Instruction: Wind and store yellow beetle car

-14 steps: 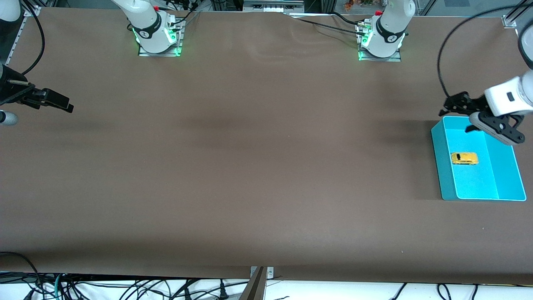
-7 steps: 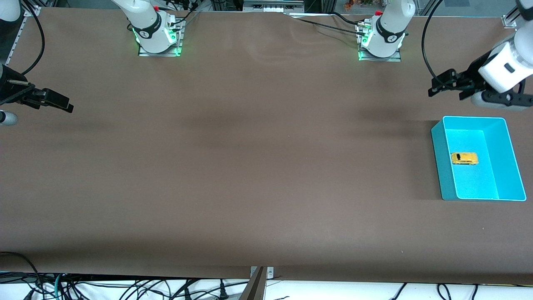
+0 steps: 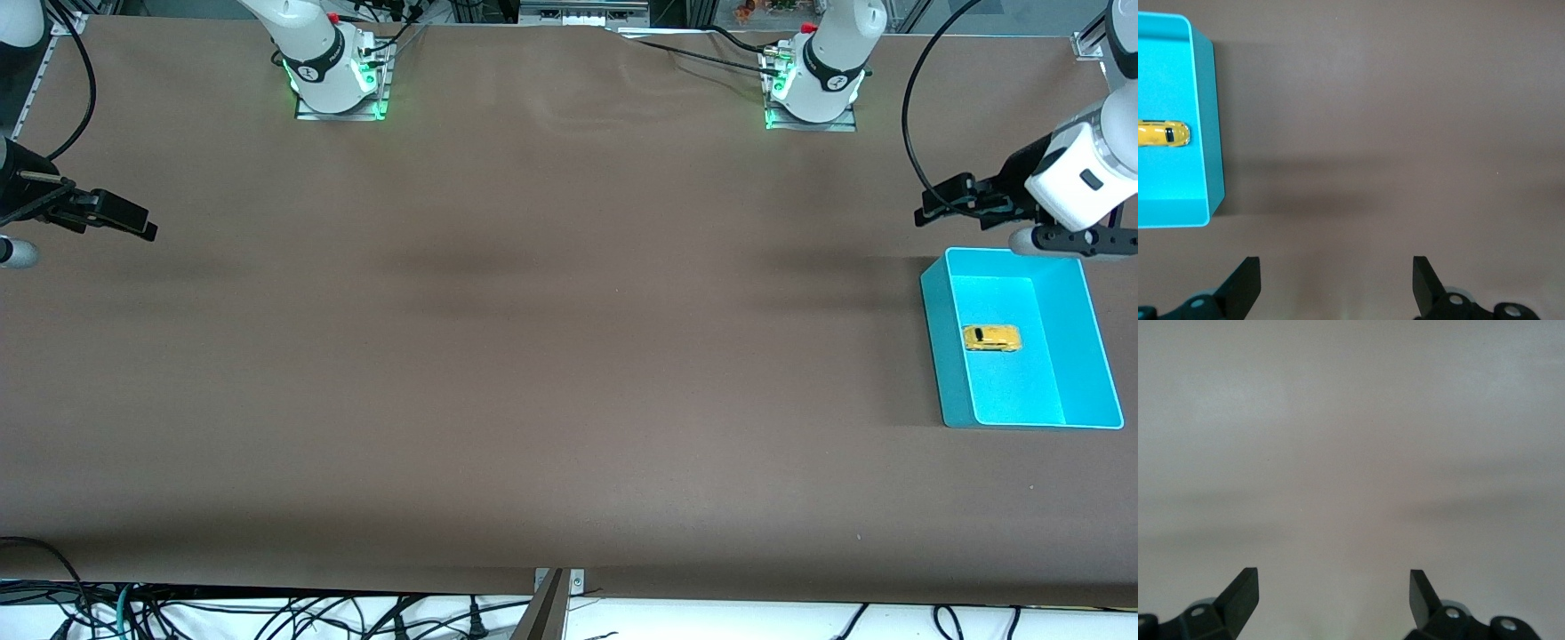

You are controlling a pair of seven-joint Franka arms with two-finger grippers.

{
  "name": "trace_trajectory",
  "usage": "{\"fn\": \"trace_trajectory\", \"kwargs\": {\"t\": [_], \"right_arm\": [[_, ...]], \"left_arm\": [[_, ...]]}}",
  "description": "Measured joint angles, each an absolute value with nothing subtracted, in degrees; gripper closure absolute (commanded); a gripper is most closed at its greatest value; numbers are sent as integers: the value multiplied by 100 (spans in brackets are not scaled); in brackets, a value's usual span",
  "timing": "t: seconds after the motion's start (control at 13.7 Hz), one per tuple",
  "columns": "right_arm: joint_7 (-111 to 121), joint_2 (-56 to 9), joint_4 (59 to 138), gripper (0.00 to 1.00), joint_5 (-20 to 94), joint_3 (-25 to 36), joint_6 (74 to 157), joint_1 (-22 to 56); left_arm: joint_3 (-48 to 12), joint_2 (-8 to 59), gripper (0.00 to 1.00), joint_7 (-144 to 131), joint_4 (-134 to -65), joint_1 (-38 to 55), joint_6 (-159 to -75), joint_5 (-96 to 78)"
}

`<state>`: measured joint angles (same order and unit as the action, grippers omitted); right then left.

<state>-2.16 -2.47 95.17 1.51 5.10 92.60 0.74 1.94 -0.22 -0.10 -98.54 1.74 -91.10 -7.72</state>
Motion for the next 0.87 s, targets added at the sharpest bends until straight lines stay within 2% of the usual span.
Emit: {"fn": "trace_trajectory", "kwargs": {"t": [0.87], "right_arm": [[-215, -265, 9517, 0, 151, 527, 9260, 54]], "left_arm": [[207, -13, 0, -9, -9502, 203, -9101, -656]]}}
